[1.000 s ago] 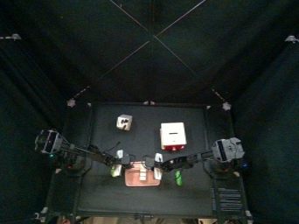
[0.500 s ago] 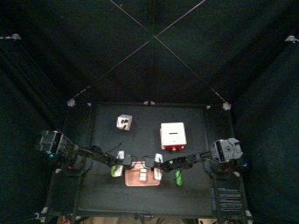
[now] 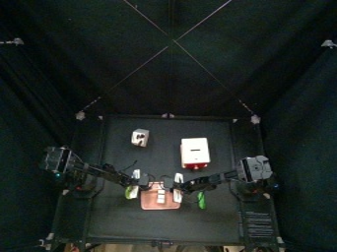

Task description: Cut sushi roll

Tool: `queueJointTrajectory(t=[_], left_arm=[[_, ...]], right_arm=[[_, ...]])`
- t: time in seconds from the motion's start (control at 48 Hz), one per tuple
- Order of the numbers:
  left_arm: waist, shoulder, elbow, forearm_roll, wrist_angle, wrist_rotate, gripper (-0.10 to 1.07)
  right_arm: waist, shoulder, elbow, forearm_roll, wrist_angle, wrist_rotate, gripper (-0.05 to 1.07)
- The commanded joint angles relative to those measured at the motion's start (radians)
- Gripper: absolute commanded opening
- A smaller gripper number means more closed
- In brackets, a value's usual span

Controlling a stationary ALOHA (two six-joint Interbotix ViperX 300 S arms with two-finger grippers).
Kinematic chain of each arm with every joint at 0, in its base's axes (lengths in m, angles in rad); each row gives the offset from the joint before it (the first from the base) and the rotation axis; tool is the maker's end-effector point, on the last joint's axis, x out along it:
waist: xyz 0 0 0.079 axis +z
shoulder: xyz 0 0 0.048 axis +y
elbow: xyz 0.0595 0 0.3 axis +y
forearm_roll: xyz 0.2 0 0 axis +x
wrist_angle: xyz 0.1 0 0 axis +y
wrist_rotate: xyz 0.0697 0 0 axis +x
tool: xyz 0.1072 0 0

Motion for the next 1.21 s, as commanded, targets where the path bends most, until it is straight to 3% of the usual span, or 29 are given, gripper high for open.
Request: queueJointTrajectory(t=[0.0, 0.708, 1.188], left_arm=[[0.012, -0.003, -0.028, 0.002, -0.005, 0.002, 0.10], [0.054, -0.020, -0.035, 0.003, -0.009, 0.000, 0.10], [0.000, -0.156, -0.028, 0.003, -0.015, -0.002, 0.10]], right_arm=[[-0.009, -0.018, -0.025, 0.008, -0.003, 0.002, 0.18], [-0.012, -0.046, -0.031, 0.020, 0.057, -0.002, 0.18], [-0.014, -0.155, -0.035, 0.018, 0.058, 0.006, 0.18]])
